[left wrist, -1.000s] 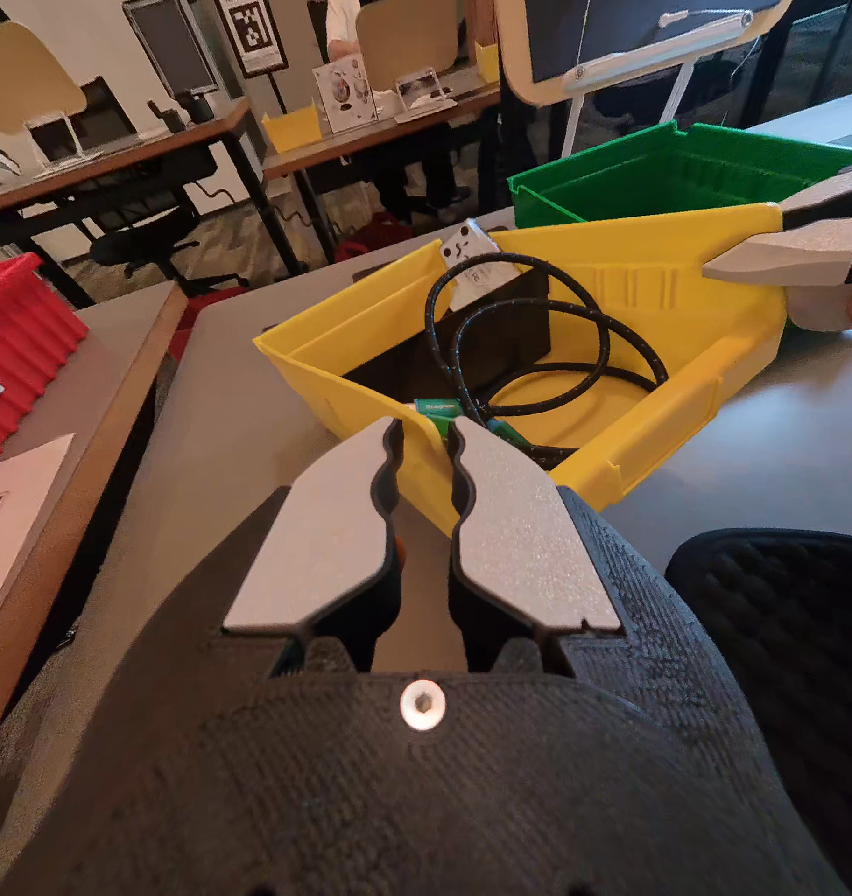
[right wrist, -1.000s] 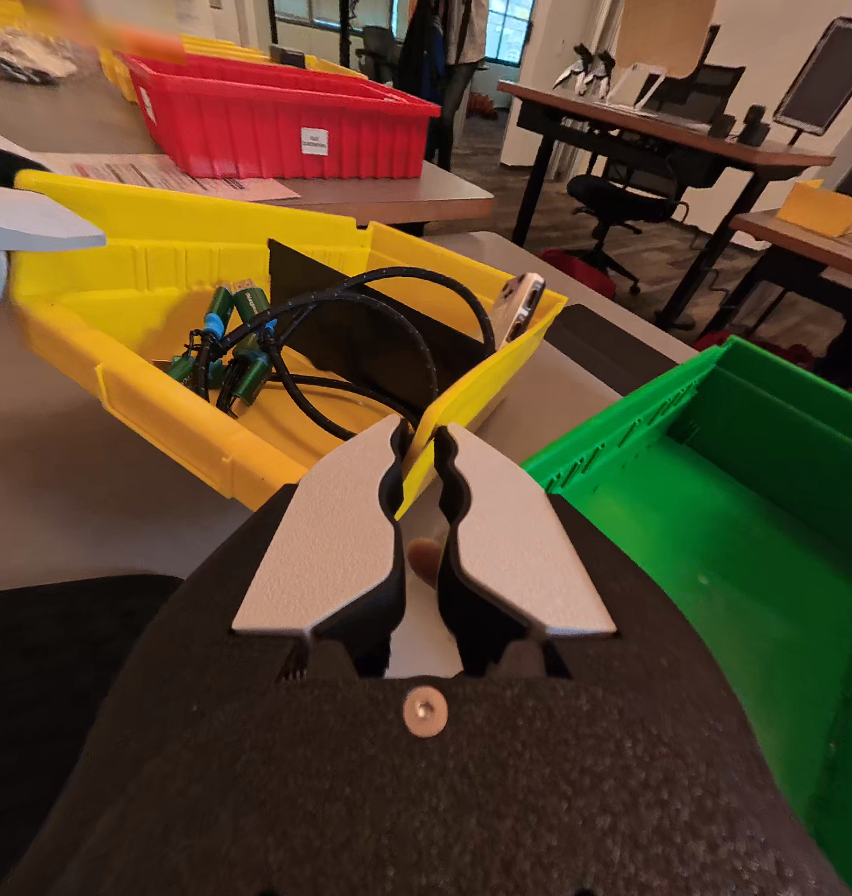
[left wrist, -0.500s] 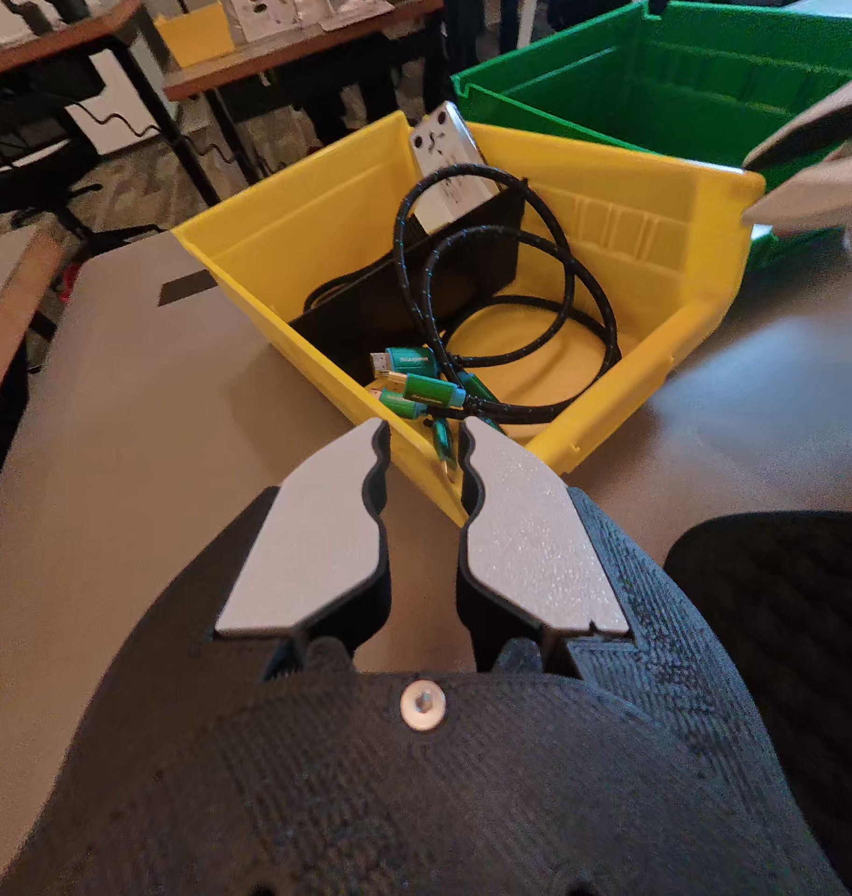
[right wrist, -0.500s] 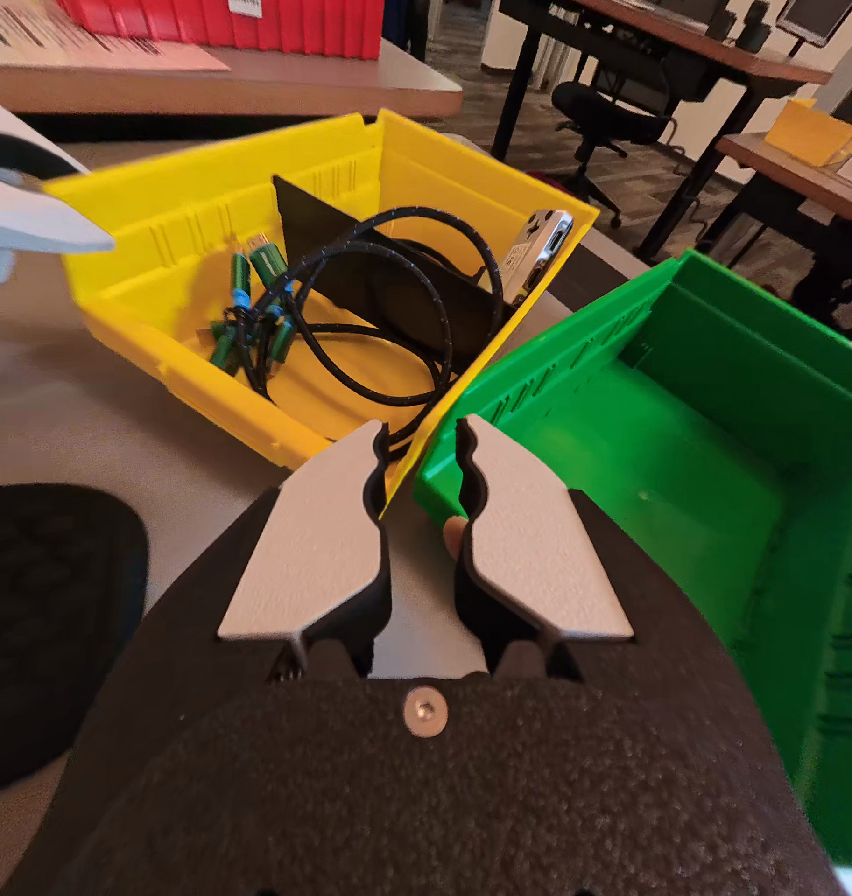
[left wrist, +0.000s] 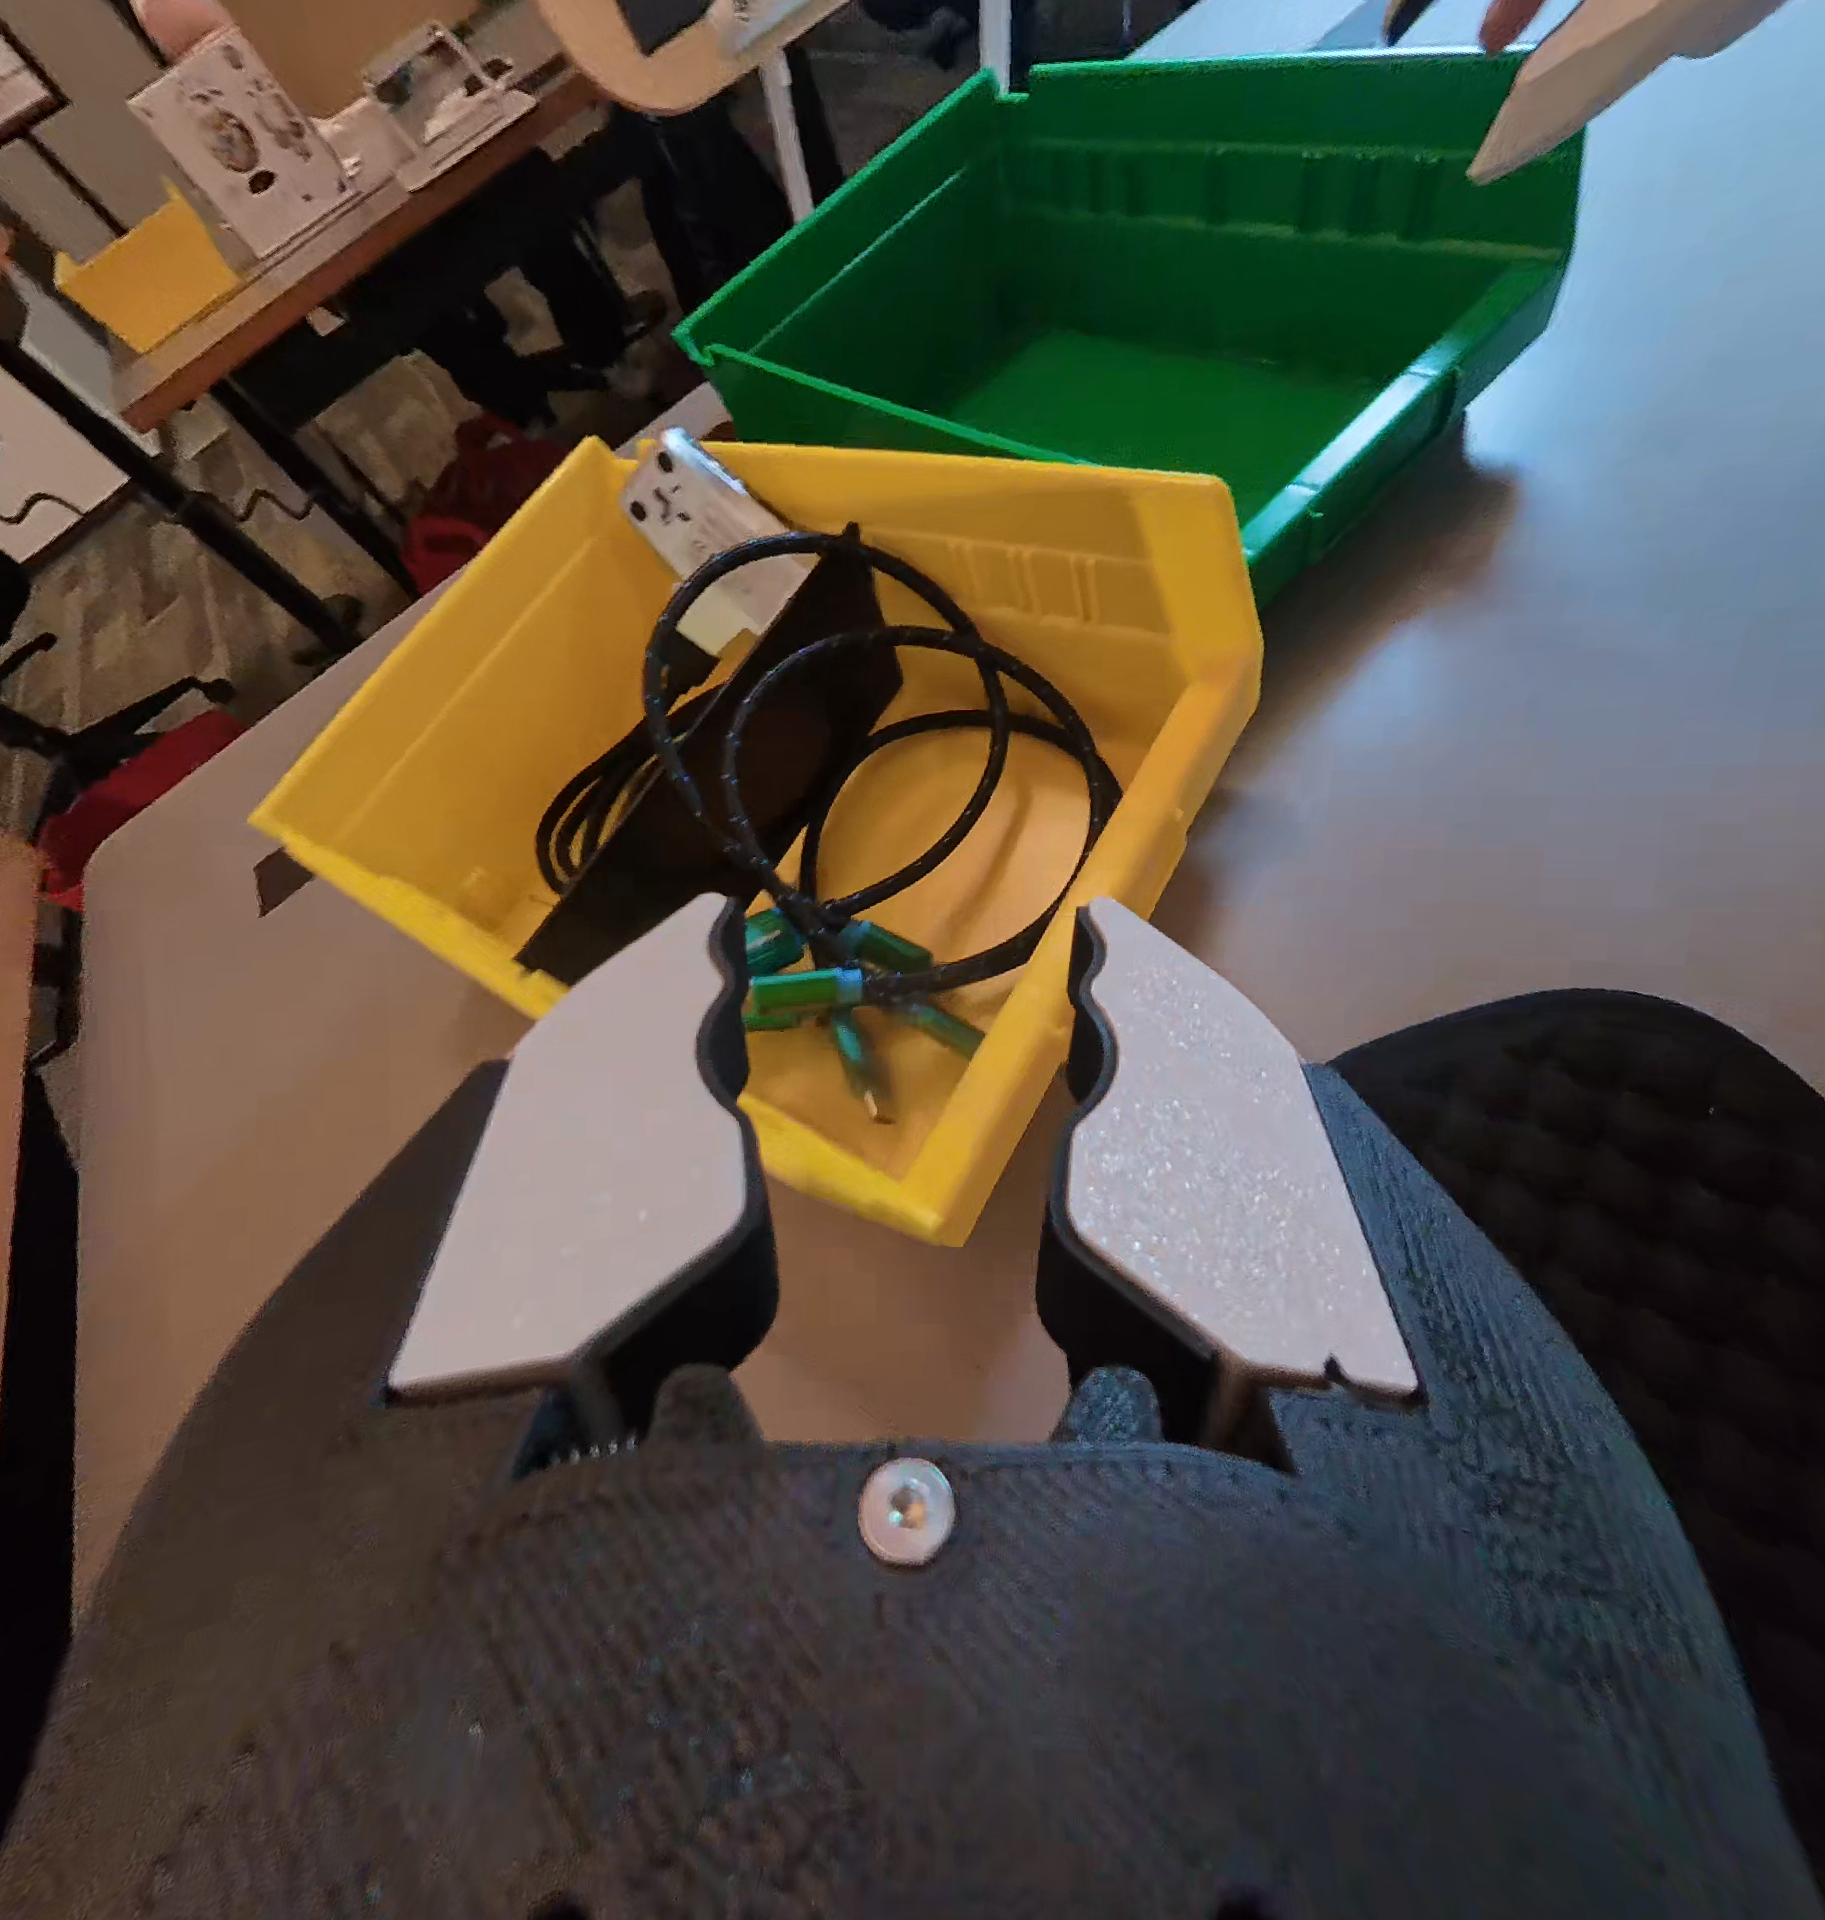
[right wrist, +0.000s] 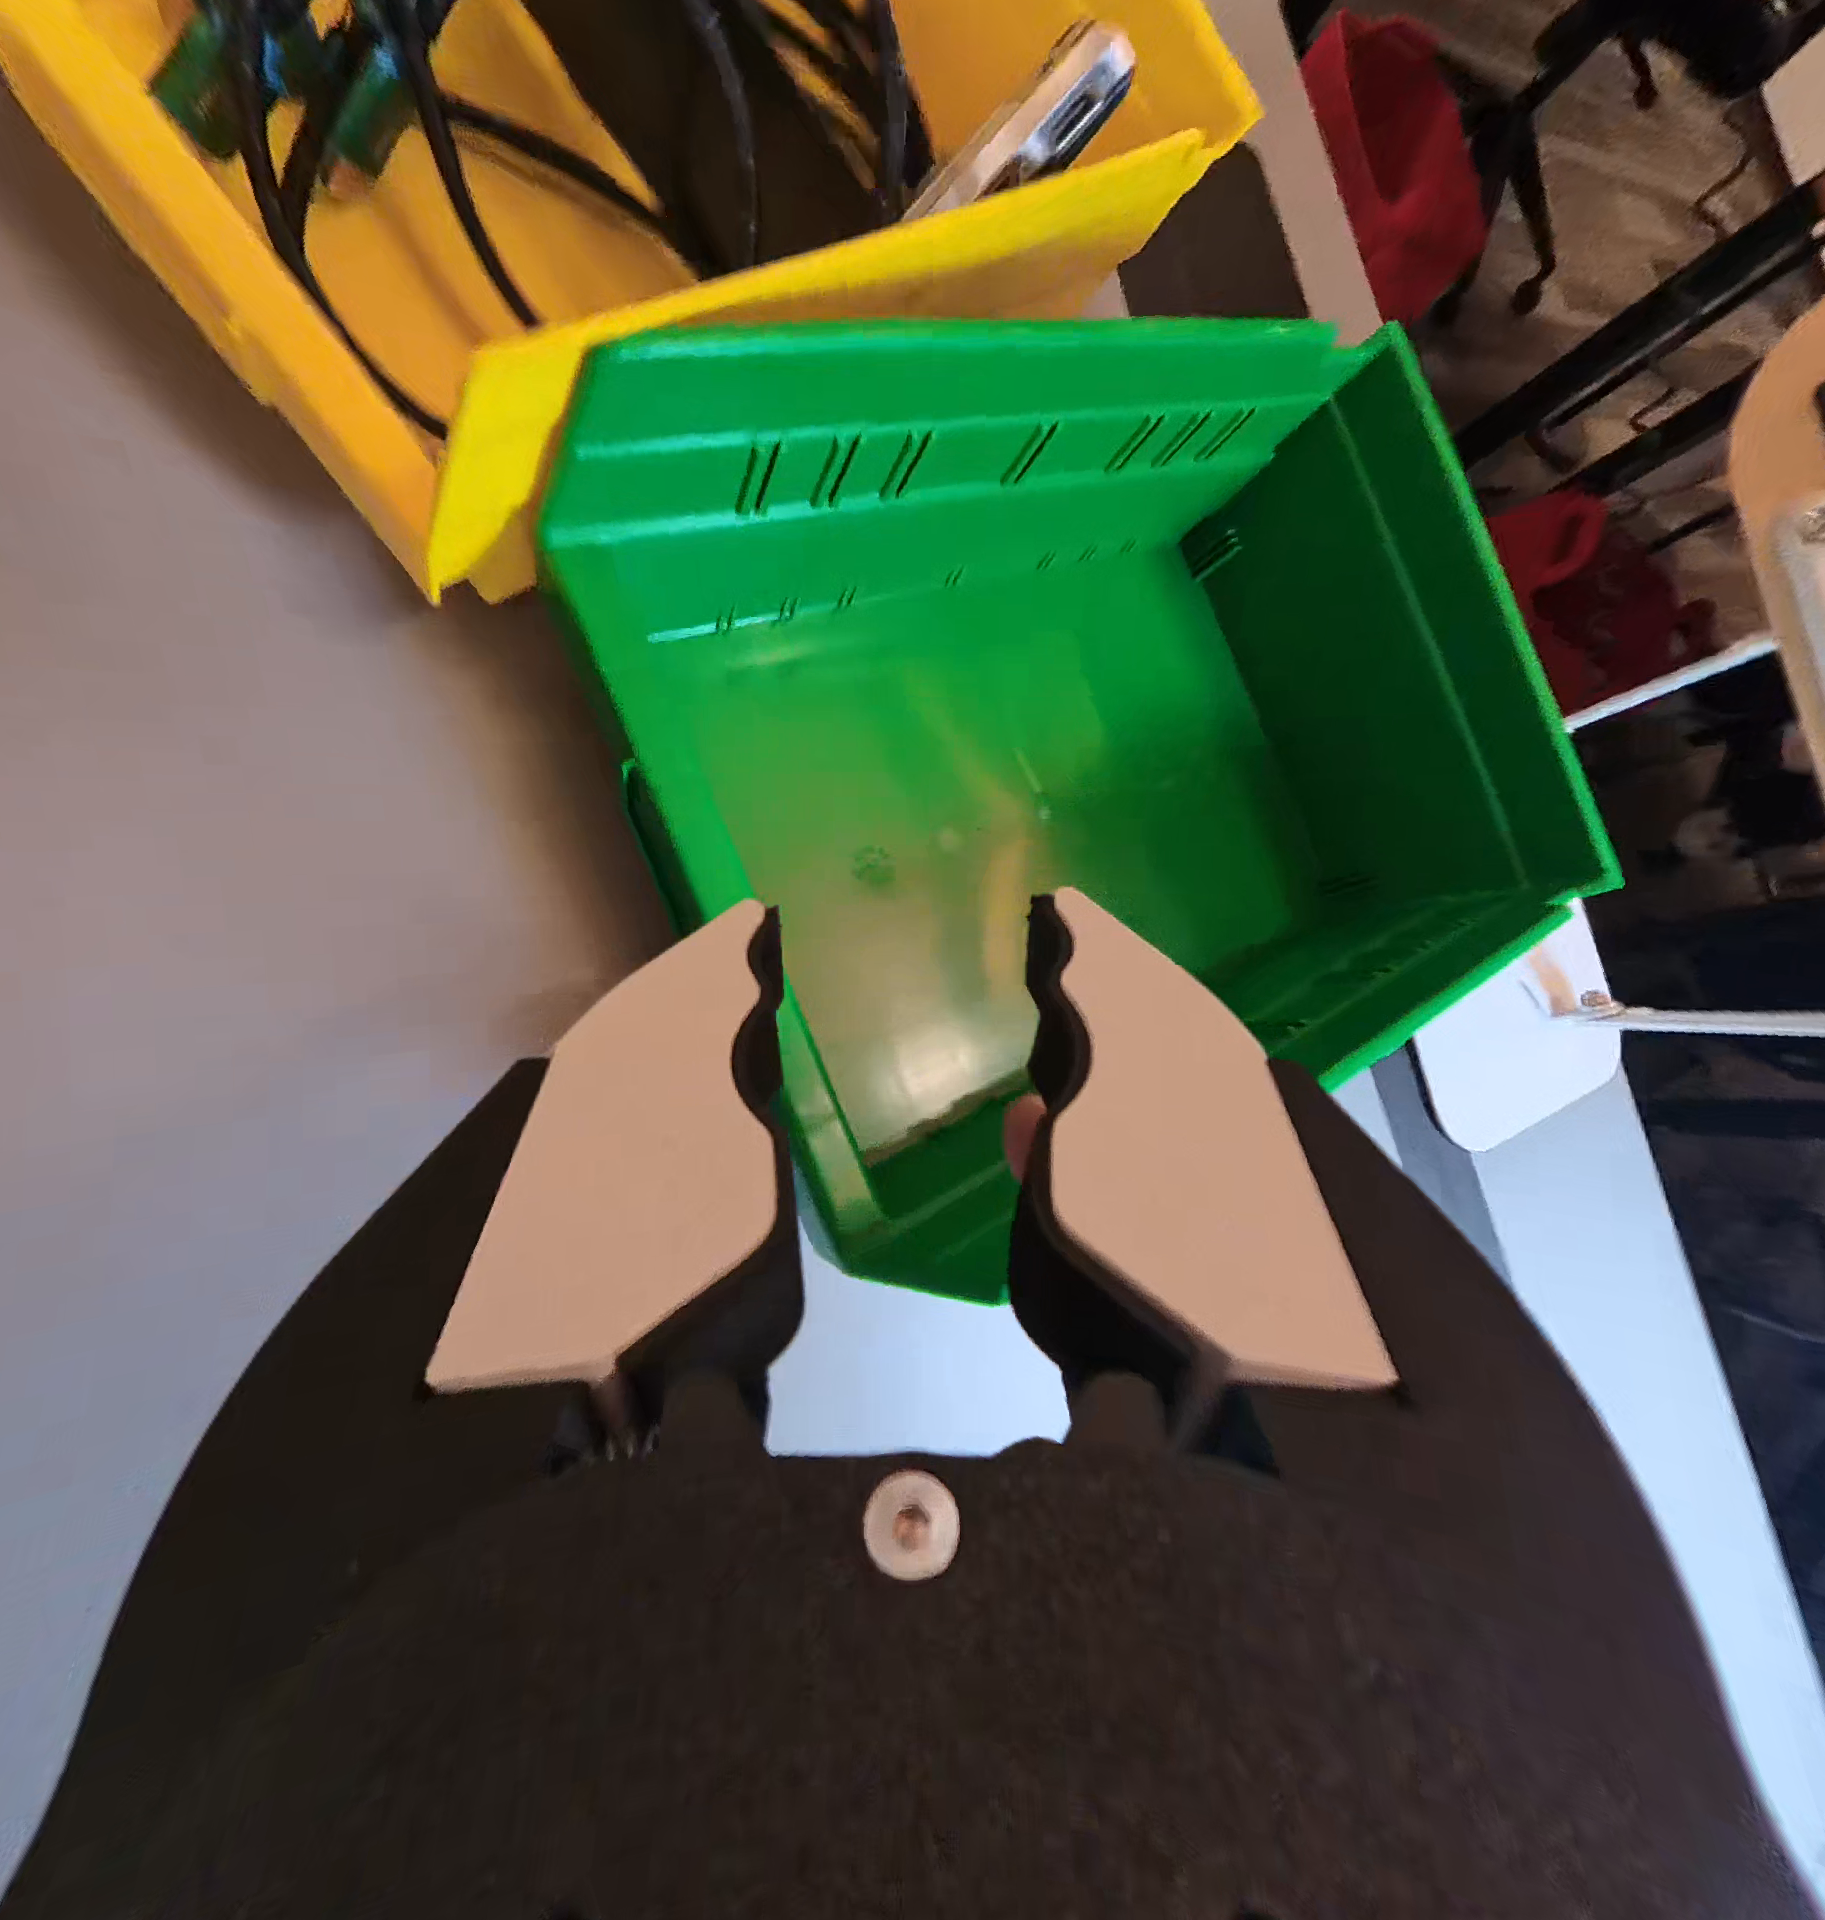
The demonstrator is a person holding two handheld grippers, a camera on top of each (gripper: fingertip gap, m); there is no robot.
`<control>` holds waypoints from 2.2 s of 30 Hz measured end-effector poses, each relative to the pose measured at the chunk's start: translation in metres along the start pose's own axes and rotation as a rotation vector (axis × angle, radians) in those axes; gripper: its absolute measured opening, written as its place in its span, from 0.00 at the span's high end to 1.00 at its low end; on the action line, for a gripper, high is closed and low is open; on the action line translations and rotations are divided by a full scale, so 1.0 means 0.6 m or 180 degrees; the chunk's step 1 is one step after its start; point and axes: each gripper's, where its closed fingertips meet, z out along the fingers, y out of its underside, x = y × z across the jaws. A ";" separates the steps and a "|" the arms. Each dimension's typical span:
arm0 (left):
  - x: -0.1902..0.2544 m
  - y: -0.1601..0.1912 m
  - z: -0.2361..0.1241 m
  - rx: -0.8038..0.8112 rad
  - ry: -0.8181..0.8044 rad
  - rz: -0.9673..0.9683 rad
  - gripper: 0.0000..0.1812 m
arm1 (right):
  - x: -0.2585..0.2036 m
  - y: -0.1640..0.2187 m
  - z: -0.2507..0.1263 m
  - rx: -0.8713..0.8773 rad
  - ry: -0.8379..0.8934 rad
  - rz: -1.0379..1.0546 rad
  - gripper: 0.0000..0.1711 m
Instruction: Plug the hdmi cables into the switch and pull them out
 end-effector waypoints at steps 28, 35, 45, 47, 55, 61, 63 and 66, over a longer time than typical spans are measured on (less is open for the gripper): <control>0.100 0.111 0.159 -0.1364 0.0754 0.1380 0.84 | -0.126 0.265 -0.092 -0.0752 0.0167 -0.0592 0.82; 0.101 0.102 0.173 -0.1392 0.0668 0.1383 0.84 | -0.037 0.397 -0.148 -0.1214 0.0665 -0.0427 0.81; 0.052 0.082 0.241 -0.1277 0.0338 0.1284 0.84 | 0.120 0.439 -0.150 -0.1241 0.1098 -0.0174 0.76; 0.039 0.080 0.254 -0.1216 0.0269 0.1308 0.83 | 0.113 0.353 -0.152 -0.0659 0.1049 0.0171 0.75; 0.000 0.065 0.270 -0.0897 0.0109 0.1093 0.77 | 0.128 0.108 -0.146 0.0953 0.1227 0.0899 0.78; -0.060 -0.067 0.196 0.0000 0.0103 0.0362 0.78 | 0.187 0.109 -0.096 0.1396 0.1290 0.1558 0.82; -0.107 -0.116 0.192 0.0065 0.0060 0.0167 0.77 | 0.194 0.108 -0.085 0.1562 0.1234 0.1783 0.84; -0.177 -0.161 0.236 -0.0118 0.0097 -0.0112 0.75 | 0.187 0.105 -0.075 0.1559 0.1194 0.1714 0.85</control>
